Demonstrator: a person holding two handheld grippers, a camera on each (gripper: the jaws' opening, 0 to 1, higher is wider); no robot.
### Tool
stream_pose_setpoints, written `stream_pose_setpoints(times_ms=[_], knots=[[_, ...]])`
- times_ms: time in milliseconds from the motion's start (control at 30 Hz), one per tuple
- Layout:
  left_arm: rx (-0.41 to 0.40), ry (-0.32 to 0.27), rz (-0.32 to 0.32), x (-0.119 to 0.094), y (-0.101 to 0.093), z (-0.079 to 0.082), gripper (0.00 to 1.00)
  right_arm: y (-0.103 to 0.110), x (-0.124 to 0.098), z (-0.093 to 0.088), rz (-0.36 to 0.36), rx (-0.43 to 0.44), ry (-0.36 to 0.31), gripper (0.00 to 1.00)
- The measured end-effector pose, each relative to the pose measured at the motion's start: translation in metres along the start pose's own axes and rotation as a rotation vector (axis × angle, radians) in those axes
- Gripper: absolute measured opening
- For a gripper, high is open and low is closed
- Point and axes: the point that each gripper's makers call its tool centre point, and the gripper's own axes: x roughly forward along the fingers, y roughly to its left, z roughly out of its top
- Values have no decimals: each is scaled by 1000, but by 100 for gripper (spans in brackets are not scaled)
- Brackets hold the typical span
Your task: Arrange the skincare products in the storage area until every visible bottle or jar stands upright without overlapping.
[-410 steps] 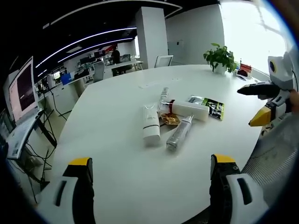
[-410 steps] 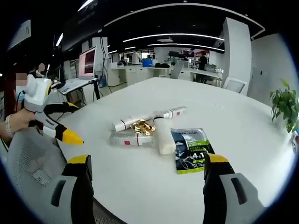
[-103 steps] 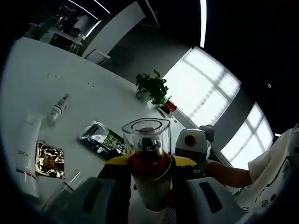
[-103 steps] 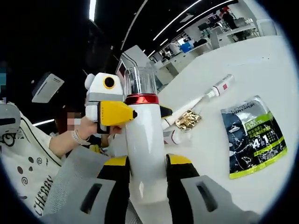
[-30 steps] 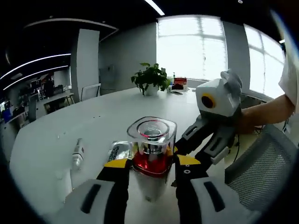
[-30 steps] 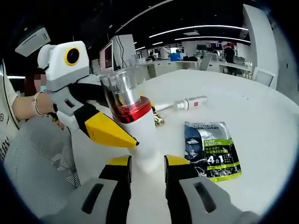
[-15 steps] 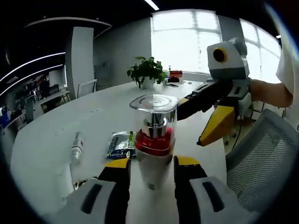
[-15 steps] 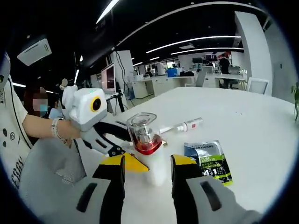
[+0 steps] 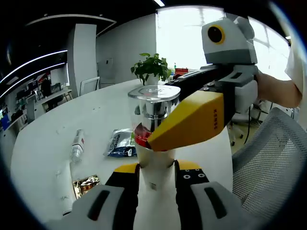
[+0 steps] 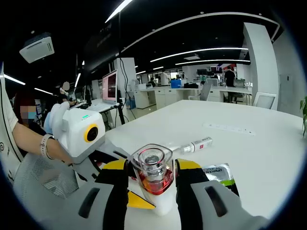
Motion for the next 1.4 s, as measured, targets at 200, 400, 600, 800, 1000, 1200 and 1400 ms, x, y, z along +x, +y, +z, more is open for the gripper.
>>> stream_pose_setpoints(times_ms=[200, 400, 600, 800, 1000, 1200, 1400], knots=[[-3, 0, 1, 2, 2, 0, 25, -2, 2, 2, -1, -36, 5, 33], [-17, -4, 1, 5, 1, 2, 25, -4, 1, 1, -11, -85, 10, 32], [-16, -3, 2, 11, 3, 5, 25, -12, 2, 2, -17, -99, 12, 31], [-33, -8, 2, 18, 3, 9, 25, -18, -1, 2, -25, -94, 14, 31], [-38, -14, -5, 23, 2, 14, 26, -24, -1, 2, -24, -87, 14, 32], [-13, -21, -5, 22, 2, 15, 26, -23, -1, 2, -26, -77, 15, 33], [-16, -33, 2, 15, 6, 19, 31, -24, -2, 2, -39, -101, 25, 34]])
